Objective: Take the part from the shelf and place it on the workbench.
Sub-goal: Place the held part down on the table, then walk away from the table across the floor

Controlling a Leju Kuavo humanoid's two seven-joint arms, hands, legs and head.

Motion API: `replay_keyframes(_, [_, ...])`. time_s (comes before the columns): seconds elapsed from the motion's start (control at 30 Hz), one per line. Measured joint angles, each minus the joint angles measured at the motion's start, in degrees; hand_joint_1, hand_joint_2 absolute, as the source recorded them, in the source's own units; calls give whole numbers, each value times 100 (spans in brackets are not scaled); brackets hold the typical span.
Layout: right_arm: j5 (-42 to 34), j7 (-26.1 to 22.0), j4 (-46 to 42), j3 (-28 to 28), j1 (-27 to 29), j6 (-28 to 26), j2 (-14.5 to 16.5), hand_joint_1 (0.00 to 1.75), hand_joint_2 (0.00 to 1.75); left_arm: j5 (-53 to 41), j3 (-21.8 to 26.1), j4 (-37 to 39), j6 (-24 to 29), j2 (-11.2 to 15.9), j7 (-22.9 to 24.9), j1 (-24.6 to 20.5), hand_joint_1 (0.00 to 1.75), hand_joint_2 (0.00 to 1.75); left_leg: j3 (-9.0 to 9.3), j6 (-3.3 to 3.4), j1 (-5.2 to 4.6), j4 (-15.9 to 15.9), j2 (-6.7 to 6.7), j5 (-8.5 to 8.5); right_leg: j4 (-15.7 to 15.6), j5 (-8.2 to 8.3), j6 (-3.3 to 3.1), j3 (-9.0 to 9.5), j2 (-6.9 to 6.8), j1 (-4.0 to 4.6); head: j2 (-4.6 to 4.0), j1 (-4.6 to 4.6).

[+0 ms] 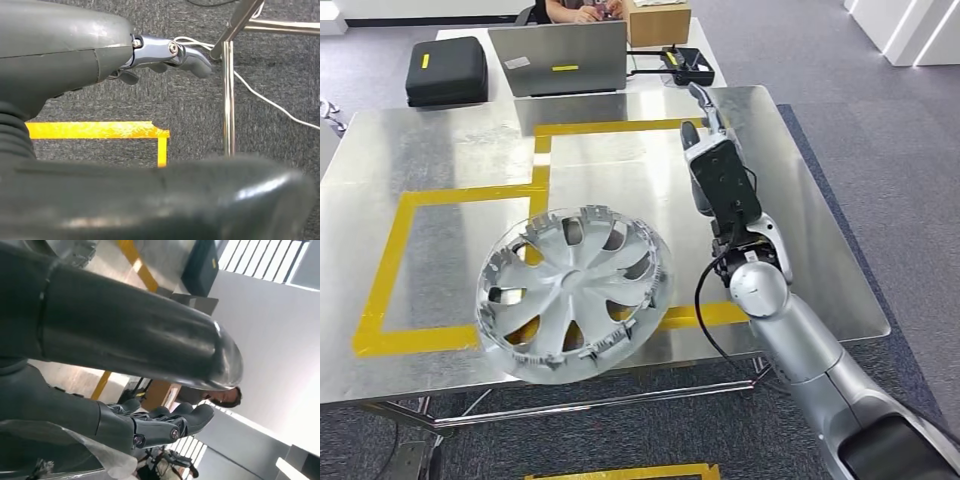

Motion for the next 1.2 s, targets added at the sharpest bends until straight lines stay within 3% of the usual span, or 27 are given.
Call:
replay_keyframes(0.23, [-1272,-636,-982,-109,683,464,-1,0,0,323,24,0,56,0,-138,158,0,0,2,-1,0,-3,2,-2,-1,-6,-9,-2,1,0,0,1])
replay_keyframes(0.4, [-1742,-972,-1785,-197,1379,715,-33,0,0,447,95,0,81,2,-210,248,0,0,4,-1,1,-4,2,-3,-2,-9,-11,-2,0,1,0,1])
replay_keyframes(0.73, [-1307,-1521,-3093,-311,2781,577,-145,0,0,579,238,0,216,3,-286,285,0,0,9,-3,1,-7,3,-6,-3,-11,-12,-2,4,1,0,0])
replay_keyframes(1.2, [-1209,-1851,-3888,-383,3776,229,-209,0,0,702,372,0,244,0,-309,292,0,0,41,-16,0,-8,3,-23,-5,-29,-20,-21,3,1,0,1])
